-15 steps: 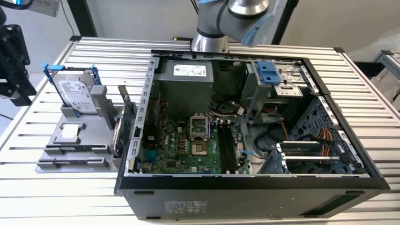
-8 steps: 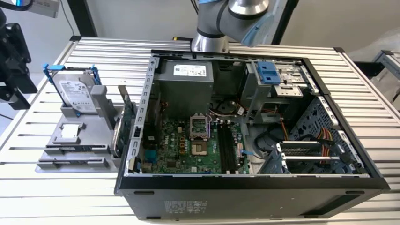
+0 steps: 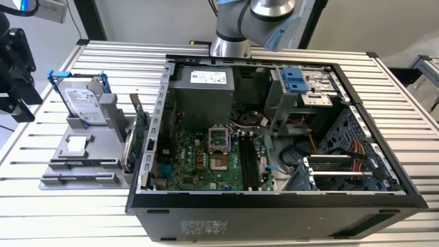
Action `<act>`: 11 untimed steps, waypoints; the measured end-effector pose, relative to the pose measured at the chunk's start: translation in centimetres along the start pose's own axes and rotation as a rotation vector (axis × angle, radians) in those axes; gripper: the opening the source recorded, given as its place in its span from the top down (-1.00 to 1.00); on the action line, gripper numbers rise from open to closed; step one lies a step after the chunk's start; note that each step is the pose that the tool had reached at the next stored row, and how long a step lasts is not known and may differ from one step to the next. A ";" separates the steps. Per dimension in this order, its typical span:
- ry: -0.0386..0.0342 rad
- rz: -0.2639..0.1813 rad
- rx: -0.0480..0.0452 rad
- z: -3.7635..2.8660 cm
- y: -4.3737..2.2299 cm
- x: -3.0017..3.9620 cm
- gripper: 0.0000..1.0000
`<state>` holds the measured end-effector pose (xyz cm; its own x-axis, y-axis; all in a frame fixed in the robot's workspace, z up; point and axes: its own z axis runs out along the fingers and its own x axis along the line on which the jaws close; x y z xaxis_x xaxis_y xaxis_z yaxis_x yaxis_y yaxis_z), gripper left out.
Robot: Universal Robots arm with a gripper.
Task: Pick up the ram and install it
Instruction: 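Pick up the ram and move it above insertion slot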
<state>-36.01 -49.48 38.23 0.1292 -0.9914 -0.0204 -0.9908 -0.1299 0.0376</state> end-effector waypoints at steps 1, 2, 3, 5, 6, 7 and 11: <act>0.0000 0.000 0.0000 0.05 -0.01 0.00 -1.00; 0.0000 0.000 -0.0001 0.10 -0.01 0.00 -1.00; 0.0000 0.000 0.0000 0.16 -0.02 0.00 -1.00; 0.0000 0.000 0.0000 0.28 -0.04 0.01 -1.00; 0.0000 0.000 0.0000 0.34 -0.05 0.01 -1.00; 0.0000 0.000 0.0000 0.41 -0.07 0.01 -1.00; 0.0000 0.000 0.0000 0.65 -0.09 0.02 -1.00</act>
<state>-35.94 -49.48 37.57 0.1292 -0.9914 -0.0204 -0.9908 -0.1299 0.0376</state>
